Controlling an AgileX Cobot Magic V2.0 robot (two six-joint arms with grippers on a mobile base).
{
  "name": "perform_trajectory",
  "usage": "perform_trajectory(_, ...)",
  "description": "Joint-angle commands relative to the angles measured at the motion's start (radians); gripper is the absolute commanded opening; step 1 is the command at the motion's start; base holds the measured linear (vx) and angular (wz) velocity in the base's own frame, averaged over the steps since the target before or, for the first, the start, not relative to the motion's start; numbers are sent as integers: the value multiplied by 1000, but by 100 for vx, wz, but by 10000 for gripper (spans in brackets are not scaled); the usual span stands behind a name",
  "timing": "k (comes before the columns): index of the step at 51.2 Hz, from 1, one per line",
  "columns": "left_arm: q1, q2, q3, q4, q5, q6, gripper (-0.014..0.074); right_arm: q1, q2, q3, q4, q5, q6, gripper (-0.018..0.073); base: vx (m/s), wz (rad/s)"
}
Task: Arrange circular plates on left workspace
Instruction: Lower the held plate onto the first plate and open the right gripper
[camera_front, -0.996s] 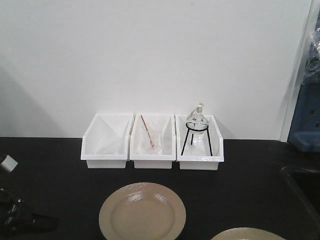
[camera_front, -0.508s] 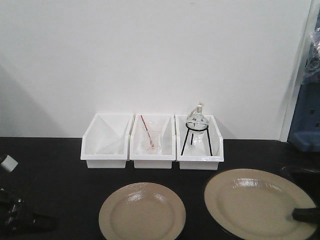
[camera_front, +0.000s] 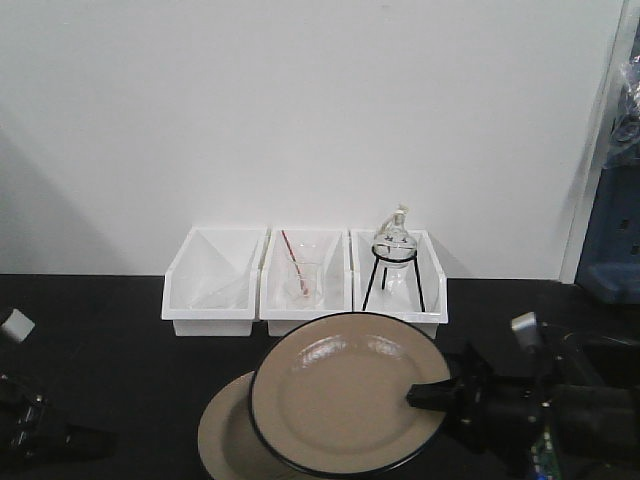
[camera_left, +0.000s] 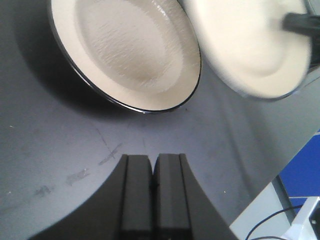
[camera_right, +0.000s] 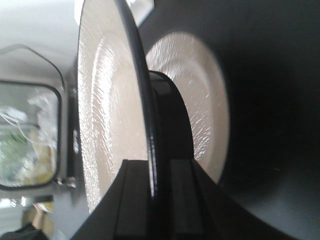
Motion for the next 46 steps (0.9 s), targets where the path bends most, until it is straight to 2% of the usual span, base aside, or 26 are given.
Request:
perform_trajectory(1, -4, -37, -19, -68, 2, 1, -3, 61, 0, -91, 138, 19, -10, -5, 0, 0)
perform_trajectory(14, -4, -37, -19, -67, 0, 1, -3, 130, 138, -214, 137, -14, 7, -5, 0, 0)
perform_trajectory(26, -4, -37, -19, -67, -3, 1, -3, 130, 230, -248, 137, 28, 16, 23, 0, 0)
perform_trajectory(34, -4, -37, -19, -67, 0, 1, -3, 130, 245, -248, 133, 56, -59, 157, 0, 0)
perform_trajectory(40, -4, -37, -19, -67, 5, 1, -3, 128, 245, -248, 133, 68, -161, 329, 0, 0)
perform_trajectory(46, -4, -37, -19, -67, 3, 1, -3, 128, 241, -248, 132, 68, -270, 454, 0, 0)
